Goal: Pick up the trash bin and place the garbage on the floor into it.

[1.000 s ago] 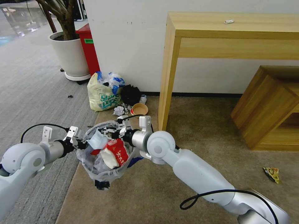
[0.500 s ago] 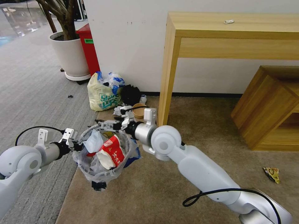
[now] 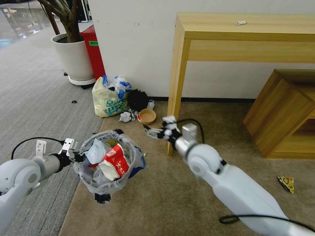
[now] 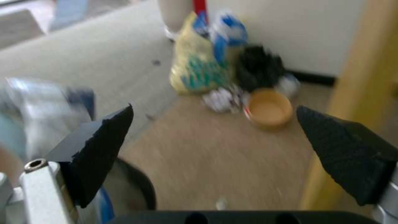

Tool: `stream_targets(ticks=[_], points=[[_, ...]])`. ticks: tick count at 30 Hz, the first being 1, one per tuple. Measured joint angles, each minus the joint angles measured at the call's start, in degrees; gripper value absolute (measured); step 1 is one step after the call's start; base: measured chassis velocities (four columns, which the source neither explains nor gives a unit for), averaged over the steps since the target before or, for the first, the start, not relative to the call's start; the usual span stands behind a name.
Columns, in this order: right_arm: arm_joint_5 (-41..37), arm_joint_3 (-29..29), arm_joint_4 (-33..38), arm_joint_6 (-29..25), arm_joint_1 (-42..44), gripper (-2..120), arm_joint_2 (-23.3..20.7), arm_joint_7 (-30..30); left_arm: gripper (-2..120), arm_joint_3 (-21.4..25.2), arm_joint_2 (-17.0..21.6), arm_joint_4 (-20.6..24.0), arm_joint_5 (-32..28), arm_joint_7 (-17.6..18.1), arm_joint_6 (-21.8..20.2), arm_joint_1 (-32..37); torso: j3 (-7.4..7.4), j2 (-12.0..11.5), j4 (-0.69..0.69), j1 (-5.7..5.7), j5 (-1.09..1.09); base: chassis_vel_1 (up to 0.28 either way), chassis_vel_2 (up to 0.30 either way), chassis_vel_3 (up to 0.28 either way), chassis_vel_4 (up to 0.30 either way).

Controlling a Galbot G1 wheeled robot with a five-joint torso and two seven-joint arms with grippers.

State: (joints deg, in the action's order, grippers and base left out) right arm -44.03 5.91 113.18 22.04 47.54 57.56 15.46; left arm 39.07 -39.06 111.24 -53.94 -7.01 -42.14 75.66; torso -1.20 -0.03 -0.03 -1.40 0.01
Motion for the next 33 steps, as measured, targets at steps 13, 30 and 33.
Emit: stream_targets(ticks=[13,30,33], points=[[11.9,-14.6,3.9,-5.8,18.4,100,-0.5,-2.1,0,-0.2,-2.9,-0.9,2.3,-0.2,0.0,-0.2,0.00,0.0,0.02,0.00,-0.01,0.000,0.000,0.000,0.000],[19.3,-32.0,9.2,-9.6,36.8,100,5.6,-7.1,0,-0.2,-3.4,-0.3,2.7,-0.6,0.0,0.4,0.00,0.0,0.01,0.00,-0.02,0.000,0.000,0.000,0.000],[19.8,-33.1,9.4,-9.7,37.3,100,6.2,-7.5,0,-0.1,-3.4,-0.1,2.7,-0.6,0.0,0.5,0.00,0.0,0.02,0.00,-0.02,-0.015,-0.012,0.034,0.019]])
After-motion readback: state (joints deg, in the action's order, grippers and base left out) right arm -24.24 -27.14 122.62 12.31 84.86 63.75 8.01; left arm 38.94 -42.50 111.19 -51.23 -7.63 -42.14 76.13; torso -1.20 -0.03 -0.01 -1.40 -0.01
